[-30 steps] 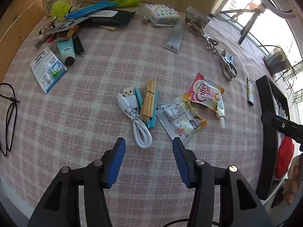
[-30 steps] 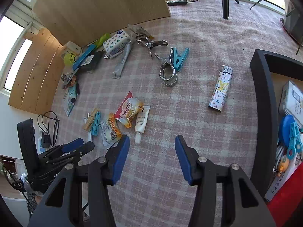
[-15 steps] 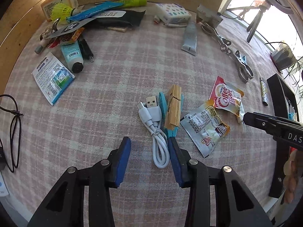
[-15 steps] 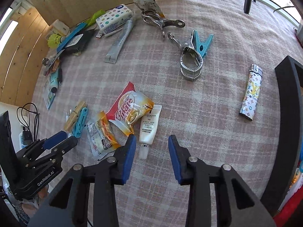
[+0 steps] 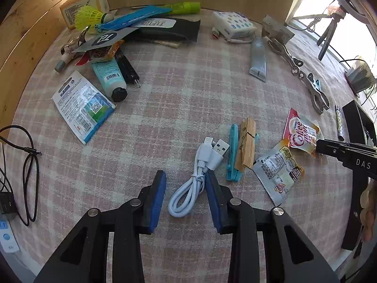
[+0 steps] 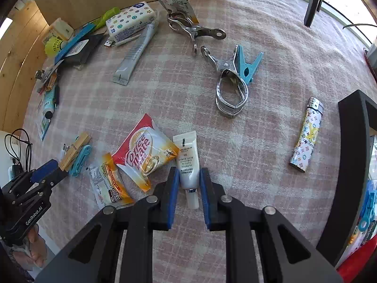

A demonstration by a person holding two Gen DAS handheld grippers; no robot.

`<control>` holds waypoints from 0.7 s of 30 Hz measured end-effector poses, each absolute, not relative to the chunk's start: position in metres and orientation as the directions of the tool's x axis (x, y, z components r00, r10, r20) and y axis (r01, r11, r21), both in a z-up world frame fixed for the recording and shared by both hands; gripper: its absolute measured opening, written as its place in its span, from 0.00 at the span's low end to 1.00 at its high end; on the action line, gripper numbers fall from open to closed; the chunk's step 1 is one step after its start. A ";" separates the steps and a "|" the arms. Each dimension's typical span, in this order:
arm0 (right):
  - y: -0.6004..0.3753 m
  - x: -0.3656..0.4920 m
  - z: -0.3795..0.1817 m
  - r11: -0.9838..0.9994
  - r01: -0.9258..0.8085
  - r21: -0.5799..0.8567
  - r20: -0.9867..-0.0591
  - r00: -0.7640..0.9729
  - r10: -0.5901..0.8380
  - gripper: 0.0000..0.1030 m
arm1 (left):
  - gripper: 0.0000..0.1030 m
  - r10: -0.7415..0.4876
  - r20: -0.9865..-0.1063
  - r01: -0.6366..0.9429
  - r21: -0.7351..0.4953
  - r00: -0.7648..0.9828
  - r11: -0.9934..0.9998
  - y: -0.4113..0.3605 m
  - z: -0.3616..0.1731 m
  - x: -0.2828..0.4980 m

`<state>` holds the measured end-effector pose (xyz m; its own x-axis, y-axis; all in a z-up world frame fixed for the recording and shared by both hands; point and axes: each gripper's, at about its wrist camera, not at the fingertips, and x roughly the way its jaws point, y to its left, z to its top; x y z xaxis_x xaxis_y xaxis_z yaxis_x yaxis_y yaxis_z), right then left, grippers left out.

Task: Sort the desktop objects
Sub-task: 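Grasp the white tube with the right tool while the left grasps the white USB cable, then carry the tube and cable to the black tray and release both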

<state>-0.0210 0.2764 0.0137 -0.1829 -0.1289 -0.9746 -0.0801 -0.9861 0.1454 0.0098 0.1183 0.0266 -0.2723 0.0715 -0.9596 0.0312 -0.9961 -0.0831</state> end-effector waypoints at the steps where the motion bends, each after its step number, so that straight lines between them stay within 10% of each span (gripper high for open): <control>1: 0.274 -0.024 0.014 -0.988 -0.075 0.136 -0.976 -0.179 -0.121 0.18 | 0.31 0.067 -0.959 0.021 -0.076 -0.274 -0.997 0.121 0.027 0.008; 21: 0.298 -0.016 0.036 -0.972 -0.091 0.218 -0.954 -0.230 -0.193 0.12 | 0.14 0.109 -0.944 0.064 -0.135 -0.310 -0.989 0.124 0.042 -0.010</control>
